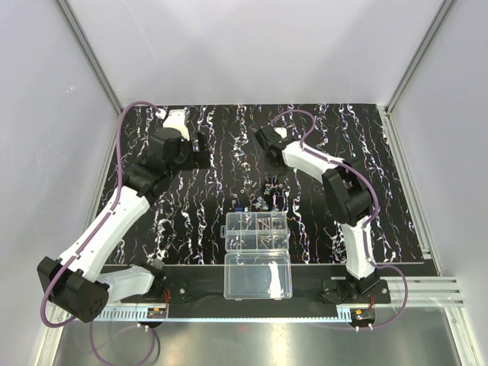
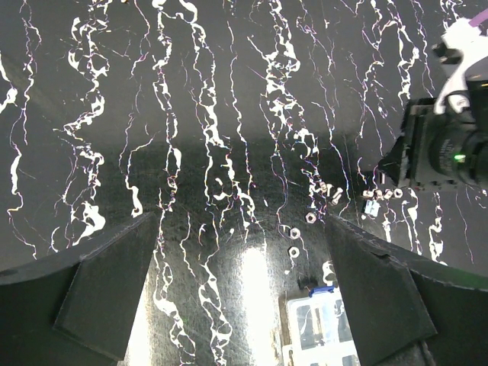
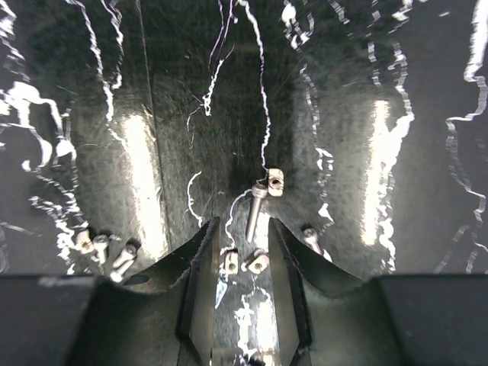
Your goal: Sort the screws and nuts into containers
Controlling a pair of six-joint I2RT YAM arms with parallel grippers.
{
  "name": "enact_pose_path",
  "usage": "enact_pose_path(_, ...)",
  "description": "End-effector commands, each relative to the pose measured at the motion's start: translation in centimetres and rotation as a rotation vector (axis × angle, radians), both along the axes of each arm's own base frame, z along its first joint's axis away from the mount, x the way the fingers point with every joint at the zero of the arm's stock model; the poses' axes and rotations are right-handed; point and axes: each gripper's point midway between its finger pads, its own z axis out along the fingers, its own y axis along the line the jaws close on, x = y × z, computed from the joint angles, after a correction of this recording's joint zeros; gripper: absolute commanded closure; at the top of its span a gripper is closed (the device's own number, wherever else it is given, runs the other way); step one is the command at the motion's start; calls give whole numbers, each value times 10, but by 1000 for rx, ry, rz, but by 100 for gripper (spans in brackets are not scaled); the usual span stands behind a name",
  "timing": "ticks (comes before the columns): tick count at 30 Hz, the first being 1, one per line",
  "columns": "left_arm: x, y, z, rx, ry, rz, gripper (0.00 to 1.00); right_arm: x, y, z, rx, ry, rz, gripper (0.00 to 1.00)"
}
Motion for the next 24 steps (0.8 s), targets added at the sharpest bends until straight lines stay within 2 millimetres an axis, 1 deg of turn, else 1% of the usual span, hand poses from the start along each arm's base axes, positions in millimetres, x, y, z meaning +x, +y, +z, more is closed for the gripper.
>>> enact_pose_path(1,4,1,27,-13,-72,11,1,7,3,-8,4,-7,11,62)
enact_pose_path(6,3,1,28,-14,-77,9,1,8,-3,-16,-15,7,5,63)
enact_pose_path(10,3,0,27,-16,-73,7,1,6,-6,-23,-22,22,0,64)
enact_pose_path(14,3,0,26,-18,-70,7,1,3,-9,-31,-26,35,-3,69)
enact_pose_path(17,3,-1,27,-20,-73,4,1,0,-11,-39,-39,50,-3,70)
enact_pose_path(20,3,-1,27,-19,-73,3,1,-1,-15,-45,-43,64,-1,76)
enact_pose_path(21,3,0,27,-20,-73,5,1,-1,-15,-47,-43,68,-5,81)
enact_pose_path(23,3,0,27,-19,-73,3,1,-3,-17,-49,-40,74,-8,87)
enact_pose_path(24,3,0,27,-19,-73,5,1,-4,-17,-49,-39,74,-10,92)
